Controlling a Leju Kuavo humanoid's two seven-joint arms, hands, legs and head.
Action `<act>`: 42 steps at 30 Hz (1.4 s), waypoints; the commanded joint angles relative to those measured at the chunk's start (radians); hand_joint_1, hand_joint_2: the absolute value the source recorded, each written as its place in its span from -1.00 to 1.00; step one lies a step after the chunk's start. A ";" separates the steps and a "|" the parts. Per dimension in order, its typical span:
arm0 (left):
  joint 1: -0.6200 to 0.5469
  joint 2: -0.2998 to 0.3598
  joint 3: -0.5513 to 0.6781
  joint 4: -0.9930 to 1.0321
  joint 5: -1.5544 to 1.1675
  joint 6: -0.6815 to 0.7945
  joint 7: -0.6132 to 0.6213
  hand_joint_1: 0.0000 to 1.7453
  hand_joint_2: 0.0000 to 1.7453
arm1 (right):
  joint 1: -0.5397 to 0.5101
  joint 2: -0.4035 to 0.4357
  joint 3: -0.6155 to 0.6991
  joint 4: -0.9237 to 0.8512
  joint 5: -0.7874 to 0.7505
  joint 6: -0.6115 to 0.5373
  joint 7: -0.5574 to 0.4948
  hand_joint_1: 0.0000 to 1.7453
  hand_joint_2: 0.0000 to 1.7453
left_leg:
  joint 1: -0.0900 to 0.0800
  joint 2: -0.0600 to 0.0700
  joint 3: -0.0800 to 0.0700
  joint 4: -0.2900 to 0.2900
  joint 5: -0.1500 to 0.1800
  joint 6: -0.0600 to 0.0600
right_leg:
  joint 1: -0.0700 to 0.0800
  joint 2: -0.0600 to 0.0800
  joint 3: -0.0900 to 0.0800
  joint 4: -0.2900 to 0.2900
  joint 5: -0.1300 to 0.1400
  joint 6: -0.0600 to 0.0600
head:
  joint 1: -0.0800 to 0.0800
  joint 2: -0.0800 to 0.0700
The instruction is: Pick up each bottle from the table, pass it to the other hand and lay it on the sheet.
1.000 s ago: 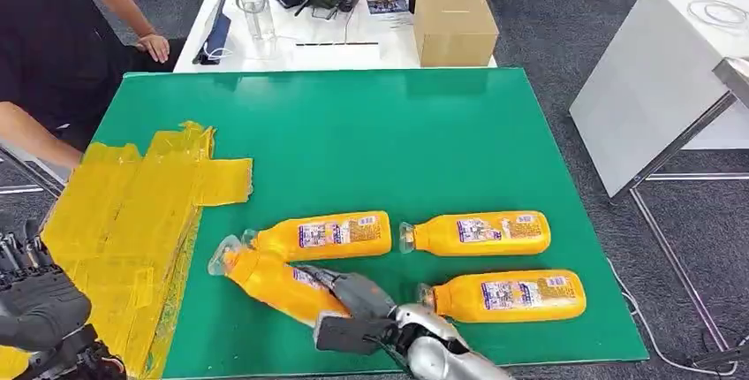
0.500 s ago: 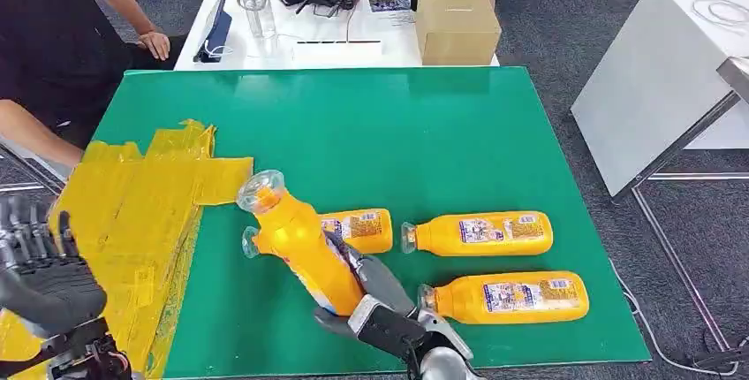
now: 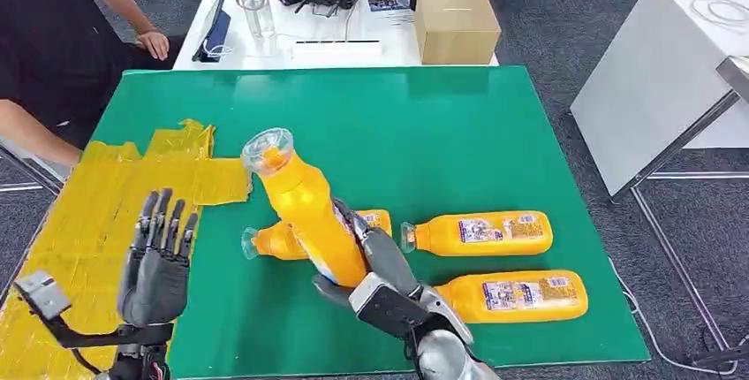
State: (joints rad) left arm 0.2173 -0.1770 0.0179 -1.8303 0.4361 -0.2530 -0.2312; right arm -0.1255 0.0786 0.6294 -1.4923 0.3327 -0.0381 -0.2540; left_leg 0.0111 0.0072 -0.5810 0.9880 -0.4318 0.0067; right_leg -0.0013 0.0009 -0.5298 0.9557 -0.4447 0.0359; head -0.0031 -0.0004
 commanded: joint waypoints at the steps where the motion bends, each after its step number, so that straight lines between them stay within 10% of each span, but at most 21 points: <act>1: -0.013 0.063 -0.103 0.110 0.020 -0.029 0.001 -1.00 1.00 | -0.199 0.075 0.120 0.231 0.015 0.037 0.045 1.00 1.00 | 0.000 0.003 0.003 -0.002 0.000 0.000 | 0.000 0.003 0.002 -0.001 0.000 -0.001 | 0.000 0.000; 42: -0.041 0.036 -0.095 0.108 -0.010 0.019 -0.008 -1.00 1.00 | -0.280 0.207 0.417 0.656 0.091 0.042 0.088 1.00 1.00 | 0.000 -0.002 0.000 -0.001 0.001 0.001 | 0.000 -0.003 0.000 -0.001 -0.001 0.000 | 0.000 0.000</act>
State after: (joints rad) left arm 0.2382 -0.1465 -0.0542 -1.7655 0.4273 -0.2316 -0.2373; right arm -0.3794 0.2796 0.9648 -0.9868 0.4162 -0.0057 -0.1659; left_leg 0.0113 0.0076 -0.5833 0.9881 -0.4311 0.0071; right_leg -0.0015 0.0003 -0.5329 0.9559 -0.4449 0.0356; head -0.0027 -0.0004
